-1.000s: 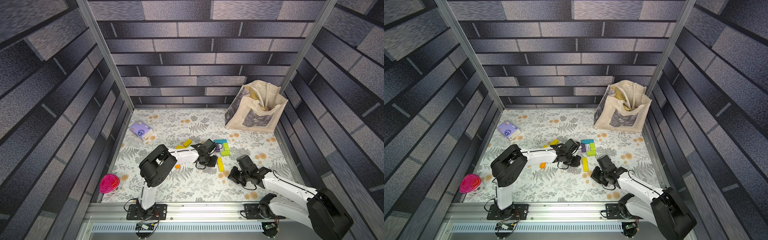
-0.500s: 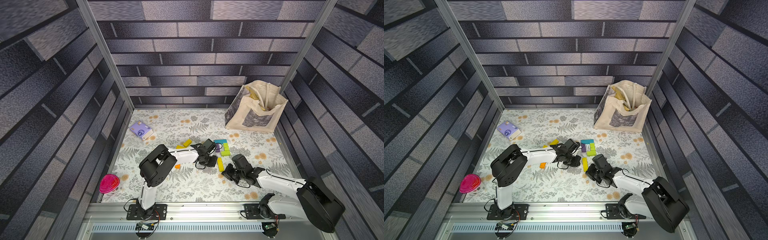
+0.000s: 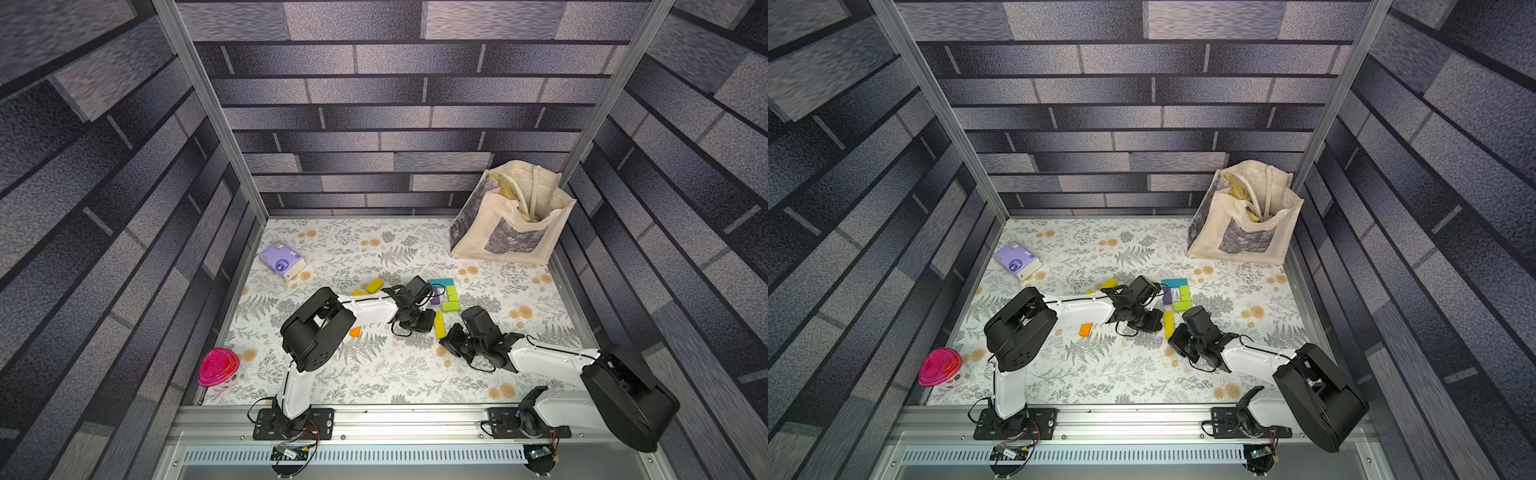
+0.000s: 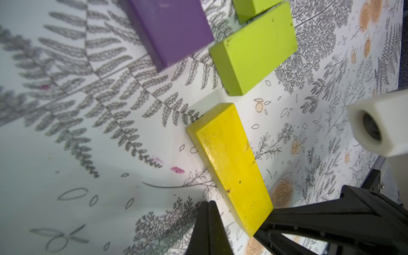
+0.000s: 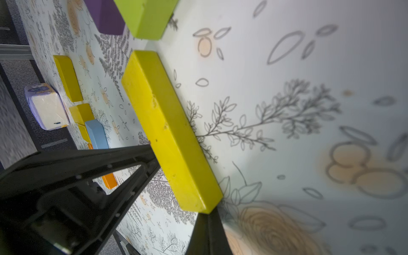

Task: Assemble the letter p with building blocks
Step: Assemble the building block at the center of the board.

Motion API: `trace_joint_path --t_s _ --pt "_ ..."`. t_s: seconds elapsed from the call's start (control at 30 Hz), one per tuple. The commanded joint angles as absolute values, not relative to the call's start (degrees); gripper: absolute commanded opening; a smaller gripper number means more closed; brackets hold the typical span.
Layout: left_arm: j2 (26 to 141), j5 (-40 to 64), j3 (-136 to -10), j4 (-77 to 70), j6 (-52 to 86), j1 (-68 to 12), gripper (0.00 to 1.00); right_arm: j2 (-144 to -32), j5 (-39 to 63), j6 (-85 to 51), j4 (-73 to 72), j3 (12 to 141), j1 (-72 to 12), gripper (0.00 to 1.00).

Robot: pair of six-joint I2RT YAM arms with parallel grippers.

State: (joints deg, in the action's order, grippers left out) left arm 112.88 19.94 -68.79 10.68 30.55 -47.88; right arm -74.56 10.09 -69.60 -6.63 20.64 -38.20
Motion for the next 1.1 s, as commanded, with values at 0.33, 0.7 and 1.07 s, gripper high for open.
trace_joint_path --t_s 0.33,0.7,1.07 --pt "115.9 18.9 -69.9 14.5 32.9 -46.9 0.00 -78.8 5.6 -68.2 1.3 20.5 -38.1 0.00" --pt "116.4 19.2 -70.4 14.9 33.0 -46.8 0.00 -79.5 5.6 -66.2 1.7 20.7 -35.3 0.00" --pt "117.6 19.8 -71.3 15.1 33.4 -46.5 0.00 -79.2 5.8 -65.8 1.4 20.3 -33.9 0.00"
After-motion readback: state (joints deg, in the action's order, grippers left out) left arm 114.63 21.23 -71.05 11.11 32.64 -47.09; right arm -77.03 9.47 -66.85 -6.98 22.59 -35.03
